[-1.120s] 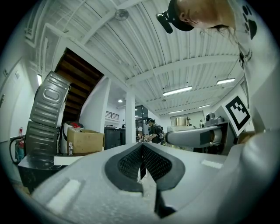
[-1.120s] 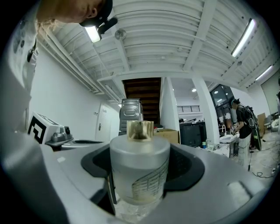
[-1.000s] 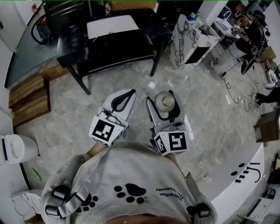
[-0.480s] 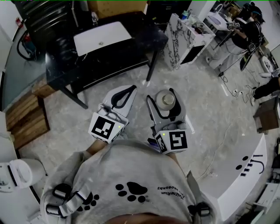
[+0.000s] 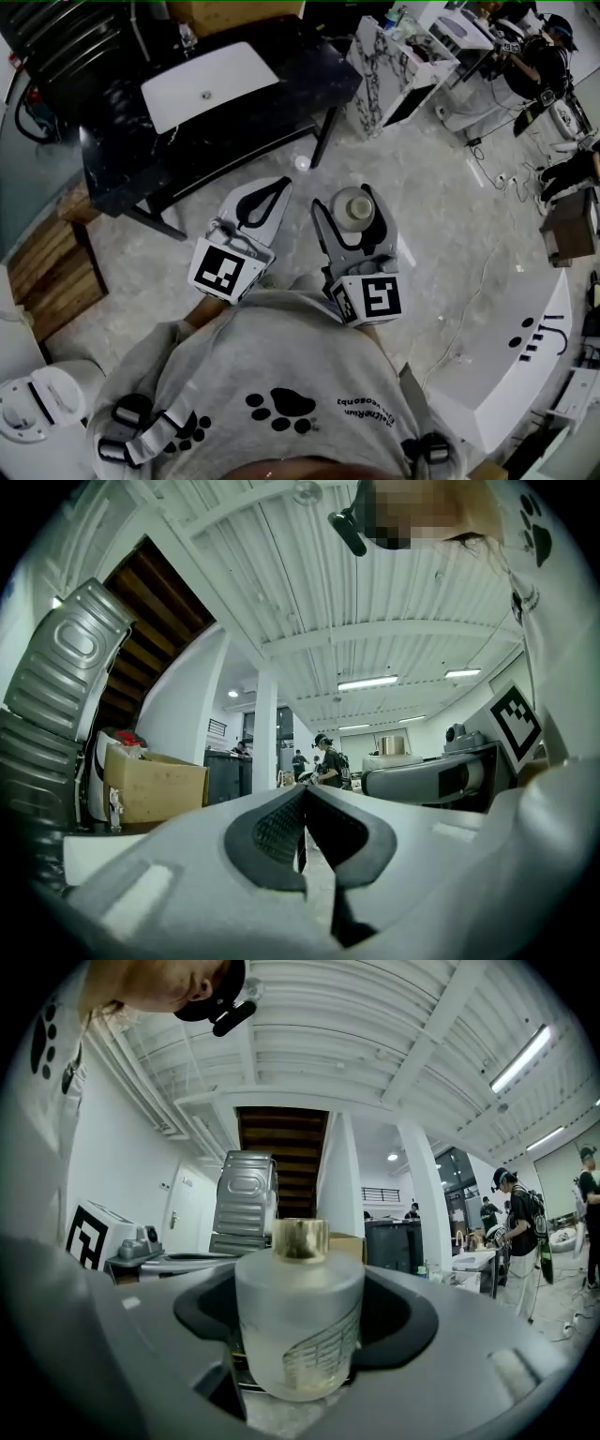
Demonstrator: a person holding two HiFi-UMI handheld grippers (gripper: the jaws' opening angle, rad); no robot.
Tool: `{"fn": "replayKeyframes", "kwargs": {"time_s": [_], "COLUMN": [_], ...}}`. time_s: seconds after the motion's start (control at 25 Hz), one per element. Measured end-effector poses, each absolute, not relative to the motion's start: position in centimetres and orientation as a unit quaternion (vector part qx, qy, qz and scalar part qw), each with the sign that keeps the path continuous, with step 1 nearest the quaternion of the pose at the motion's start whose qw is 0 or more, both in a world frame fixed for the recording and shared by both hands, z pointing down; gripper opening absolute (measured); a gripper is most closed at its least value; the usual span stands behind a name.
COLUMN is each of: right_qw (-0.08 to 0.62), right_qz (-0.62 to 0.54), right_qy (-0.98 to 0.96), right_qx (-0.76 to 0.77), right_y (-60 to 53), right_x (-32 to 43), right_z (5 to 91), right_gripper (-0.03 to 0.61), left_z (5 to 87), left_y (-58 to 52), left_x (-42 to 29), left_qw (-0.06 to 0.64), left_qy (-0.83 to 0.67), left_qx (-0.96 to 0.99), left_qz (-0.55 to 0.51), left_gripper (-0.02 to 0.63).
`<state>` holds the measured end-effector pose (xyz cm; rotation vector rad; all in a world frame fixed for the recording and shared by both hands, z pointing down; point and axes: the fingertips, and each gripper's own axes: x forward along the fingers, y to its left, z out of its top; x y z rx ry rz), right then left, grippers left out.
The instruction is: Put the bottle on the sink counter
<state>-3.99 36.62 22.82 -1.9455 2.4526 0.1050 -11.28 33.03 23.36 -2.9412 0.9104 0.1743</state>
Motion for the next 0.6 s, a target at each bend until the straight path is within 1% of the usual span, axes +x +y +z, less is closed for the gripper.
{"fn": "replayKeyframes", "kwargs": {"time_s": [0.2,0.6], "right_qw": [-0.009,-0.009], "right_qz": [0.023,0.011], "right_qy": [0.780,0.794], "right_qx": [-0.625,-0.608], "right_y": [34.9,29.5], "right_x": [-4.3,-3.5], "right_z": [23.5,24.4], "right_gripper": [0.336,0.336], "left_z": [24.2,25.7], "left_y": [31.4,26.6], "left_x": [-11.3,-11.0], "left_qw": [0.018,0.001], "left_qy": [0.285,0.307], "left_qx": [-0.957,-0.950], "left_qz": [0.056,0.046], "left_gripper": [0.003,0.003]}}
